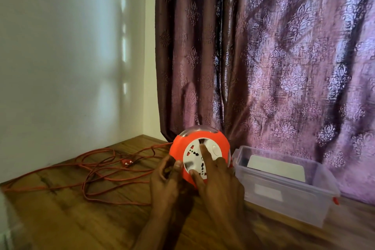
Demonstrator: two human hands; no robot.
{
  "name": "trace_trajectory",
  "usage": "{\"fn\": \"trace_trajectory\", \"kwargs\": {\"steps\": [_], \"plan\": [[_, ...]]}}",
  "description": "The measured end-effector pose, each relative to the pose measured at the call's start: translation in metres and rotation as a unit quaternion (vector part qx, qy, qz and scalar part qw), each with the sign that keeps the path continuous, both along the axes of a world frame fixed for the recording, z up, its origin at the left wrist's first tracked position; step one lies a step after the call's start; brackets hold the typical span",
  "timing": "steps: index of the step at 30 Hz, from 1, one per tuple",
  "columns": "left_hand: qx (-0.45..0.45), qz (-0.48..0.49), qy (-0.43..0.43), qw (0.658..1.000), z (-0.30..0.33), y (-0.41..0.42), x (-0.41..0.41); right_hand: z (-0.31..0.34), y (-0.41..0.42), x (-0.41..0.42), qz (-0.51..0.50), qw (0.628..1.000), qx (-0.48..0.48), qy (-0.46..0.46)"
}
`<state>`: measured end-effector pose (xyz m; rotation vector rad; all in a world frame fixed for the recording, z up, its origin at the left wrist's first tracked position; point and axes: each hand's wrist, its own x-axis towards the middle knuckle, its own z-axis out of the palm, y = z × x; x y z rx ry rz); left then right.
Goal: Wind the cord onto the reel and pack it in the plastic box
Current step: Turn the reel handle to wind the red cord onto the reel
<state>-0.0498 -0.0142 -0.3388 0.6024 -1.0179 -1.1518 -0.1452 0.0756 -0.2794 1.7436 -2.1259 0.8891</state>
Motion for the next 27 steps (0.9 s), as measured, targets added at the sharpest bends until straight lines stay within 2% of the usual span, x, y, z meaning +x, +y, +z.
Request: {"fn": "trace_trajectory", "kwargs": {"steps": [5,7,8,10,11,12,13,15,16,19,22,27], "plan": [[-0.035,0.018,-0.053,0.998,0.001,0.005,-0.002,0.011,0.002,-0.01,-0.052,0.997,-0.035,-0.043],[-0.04,0.027,-0.066,0.997,0.001,0.007,-0.003,0.012,0.001,-0.009,-0.077,0.985,-0.07,-0.141],[-0.042,0.028,-0.067,0.996,0.001,0.008,-0.003,0.013,0.0,-0.008,-0.068,0.969,-0.086,-0.221],[-0.042,0.023,-0.071,0.996,0.002,0.01,-0.004,0.017,-0.002,-0.007,-0.004,0.906,-0.107,-0.41],[-0.036,0.019,-0.067,0.997,0.003,0.011,-0.005,0.018,-0.002,-0.007,0.02,0.88,-0.111,-0.461],[-0.028,0.015,-0.059,0.998,0.004,0.012,-0.006,0.019,-0.002,-0.008,0.029,0.88,-0.11,-0.461],[-0.019,0.013,-0.048,0.999,0.004,0.012,-0.006,0.019,-0.002,-0.008,0.02,0.902,-0.108,-0.418],[-0.012,0.014,-0.027,0.999,0.005,0.012,-0.005,0.016,-0.001,-0.011,-0.029,0.965,-0.107,-0.238],[-0.008,0.015,-0.018,1.0,0.006,0.012,-0.005,0.015,0.0,-0.011,-0.032,0.982,-0.109,-0.149],[0.016,0.016,0.002,1.0,0.006,0.012,-0.004,0.011,-0.001,-0.007,0.002,0.999,-0.042,0.013],[0.035,0.015,0.014,0.999,0.006,0.012,-0.004,0.009,-0.003,-0.007,0.02,0.997,0.039,0.061],[0.047,0.019,0.008,0.999,0.005,0.008,-0.002,0.014,-0.001,-0.006,0.042,0.992,0.091,0.083]]}}
